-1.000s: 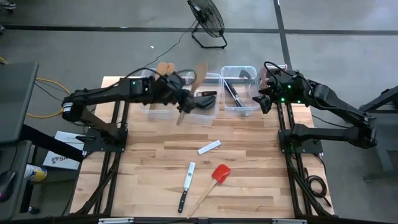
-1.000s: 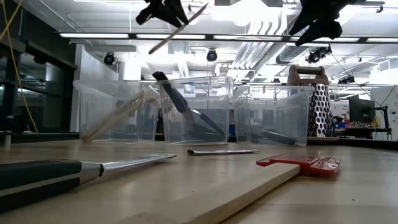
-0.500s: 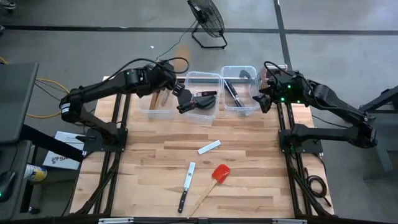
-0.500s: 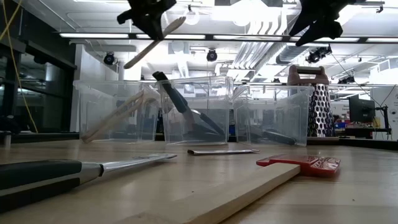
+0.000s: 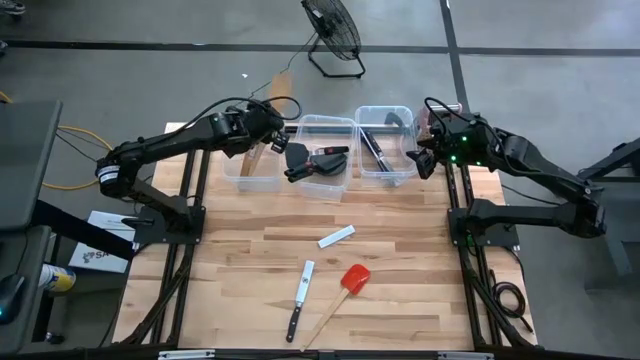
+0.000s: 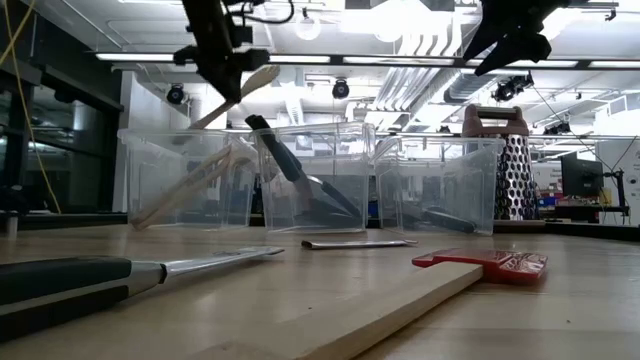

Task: Pick & Place Kitchen Items
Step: Put the wooden serving spoon into the left bin

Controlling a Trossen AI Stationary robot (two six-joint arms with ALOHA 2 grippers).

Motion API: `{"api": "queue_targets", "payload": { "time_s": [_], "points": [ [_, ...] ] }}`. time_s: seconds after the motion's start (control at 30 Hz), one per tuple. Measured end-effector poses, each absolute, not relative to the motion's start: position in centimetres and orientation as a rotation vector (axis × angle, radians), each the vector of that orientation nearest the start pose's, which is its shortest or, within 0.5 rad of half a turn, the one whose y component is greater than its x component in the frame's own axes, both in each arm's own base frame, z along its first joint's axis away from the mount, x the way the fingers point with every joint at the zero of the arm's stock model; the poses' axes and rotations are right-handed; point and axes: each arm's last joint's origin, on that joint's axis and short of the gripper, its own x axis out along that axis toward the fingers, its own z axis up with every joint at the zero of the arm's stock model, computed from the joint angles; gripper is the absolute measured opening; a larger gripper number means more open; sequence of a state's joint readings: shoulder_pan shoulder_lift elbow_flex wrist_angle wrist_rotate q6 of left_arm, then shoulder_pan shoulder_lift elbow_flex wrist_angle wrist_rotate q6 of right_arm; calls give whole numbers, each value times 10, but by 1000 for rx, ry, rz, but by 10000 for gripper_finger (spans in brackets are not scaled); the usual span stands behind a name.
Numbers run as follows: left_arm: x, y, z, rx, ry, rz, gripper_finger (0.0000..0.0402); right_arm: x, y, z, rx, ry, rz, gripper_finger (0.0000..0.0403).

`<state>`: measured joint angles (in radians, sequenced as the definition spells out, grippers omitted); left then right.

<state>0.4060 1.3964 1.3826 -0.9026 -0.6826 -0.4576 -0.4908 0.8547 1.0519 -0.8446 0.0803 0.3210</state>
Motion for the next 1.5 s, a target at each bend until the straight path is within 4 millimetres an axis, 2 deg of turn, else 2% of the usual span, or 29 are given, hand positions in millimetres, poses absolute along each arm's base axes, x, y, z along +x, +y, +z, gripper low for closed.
{"api": "queue_targets", "payload": {
  "time_s": [0.23,0.5,0.67,1.0,1.5],
  "points": [
    [241,139,313,-304,722,1254,64,134,-74,352,434,538,-650,235],
    [234,150,273,-385,748,1241,64,134,-74,352,434,539,-650,235],
    [228,154,257,-421,759,1254,64,134,-74,352,434,539,-650,235],
    [220,152,233,-455,824,1236,64,134,-74,352,434,540,-652,235],
    [216,149,222,-453,858,1234,69,133,-76,352,437,529,-711,235]
  ]
}}
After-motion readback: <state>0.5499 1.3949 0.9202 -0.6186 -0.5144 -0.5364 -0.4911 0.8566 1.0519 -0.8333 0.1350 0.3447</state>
